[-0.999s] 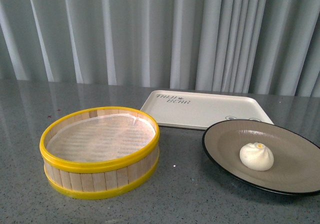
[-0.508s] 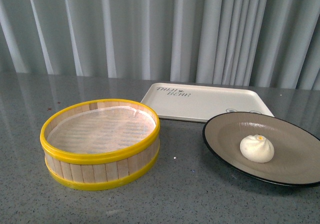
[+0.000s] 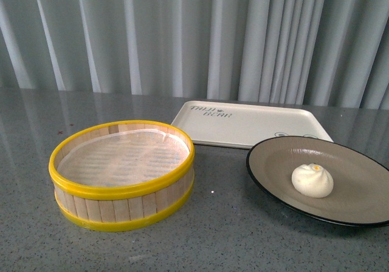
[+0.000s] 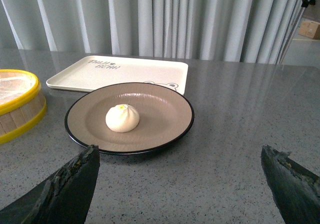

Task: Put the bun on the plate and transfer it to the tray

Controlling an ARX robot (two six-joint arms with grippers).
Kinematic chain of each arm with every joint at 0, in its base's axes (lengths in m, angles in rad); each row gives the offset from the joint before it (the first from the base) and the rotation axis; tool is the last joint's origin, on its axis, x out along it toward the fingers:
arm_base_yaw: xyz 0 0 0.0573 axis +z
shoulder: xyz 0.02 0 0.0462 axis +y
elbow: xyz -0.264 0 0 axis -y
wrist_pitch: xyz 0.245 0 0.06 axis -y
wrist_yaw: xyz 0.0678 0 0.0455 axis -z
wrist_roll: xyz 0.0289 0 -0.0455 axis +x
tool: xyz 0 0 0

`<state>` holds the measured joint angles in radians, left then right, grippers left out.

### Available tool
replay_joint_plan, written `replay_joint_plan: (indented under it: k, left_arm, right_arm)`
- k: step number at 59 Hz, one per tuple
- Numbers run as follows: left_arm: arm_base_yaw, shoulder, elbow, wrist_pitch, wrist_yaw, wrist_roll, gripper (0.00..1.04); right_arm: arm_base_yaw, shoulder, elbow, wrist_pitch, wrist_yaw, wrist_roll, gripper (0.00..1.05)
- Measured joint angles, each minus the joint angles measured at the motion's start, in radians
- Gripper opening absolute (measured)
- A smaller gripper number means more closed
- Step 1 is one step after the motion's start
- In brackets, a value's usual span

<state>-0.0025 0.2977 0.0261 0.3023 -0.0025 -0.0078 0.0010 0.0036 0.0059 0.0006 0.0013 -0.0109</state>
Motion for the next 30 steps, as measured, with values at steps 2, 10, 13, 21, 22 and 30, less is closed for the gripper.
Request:
replay_joint_plan:
  k: [2, 10, 13, 21, 22, 30]
  left_arm:
    - [0.000, -0.010, 0.000, -0.009, 0.000, 0.000, 0.04]
    - [0.000, -0.067, 0.000, -0.068, 0.000, 0.000, 0.04]
    - [0.000, -0.085, 0.000, -0.087, 0.000, 0.000, 0.04]
    - [0.000, -0.163, 0.000, -0.168, -0.001, 0.000, 0.04]
    - [0.000, -0.190, 0.000, -0.212, 0.000, 0.000, 0.04]
    - [0.000, -0.294, 0.000, -0.297, 0.002, 0.000, 0.04]
  right_arm:
    - [0.000, 0.000, 0.000, 0.000, 0.000, 0.000, 0.96]
    - [0.000, 0.000, 0.000, 0.000, 0.000, 0.000, 0.96]
    - [0.000, 0.000, 0.000, 0.000, 0.000, 0.000, 0.96]
    - [0.000, 0.000, 0.000, 0.000, 0.000, 0.000, 0.96]
    - [0.000, 0.000, 0.000, 0.000, 0.000, 0.000, 0.96]
    - [0.000, 0.000, 0.000, 0.000, 0.000, 0.000, 0.96]
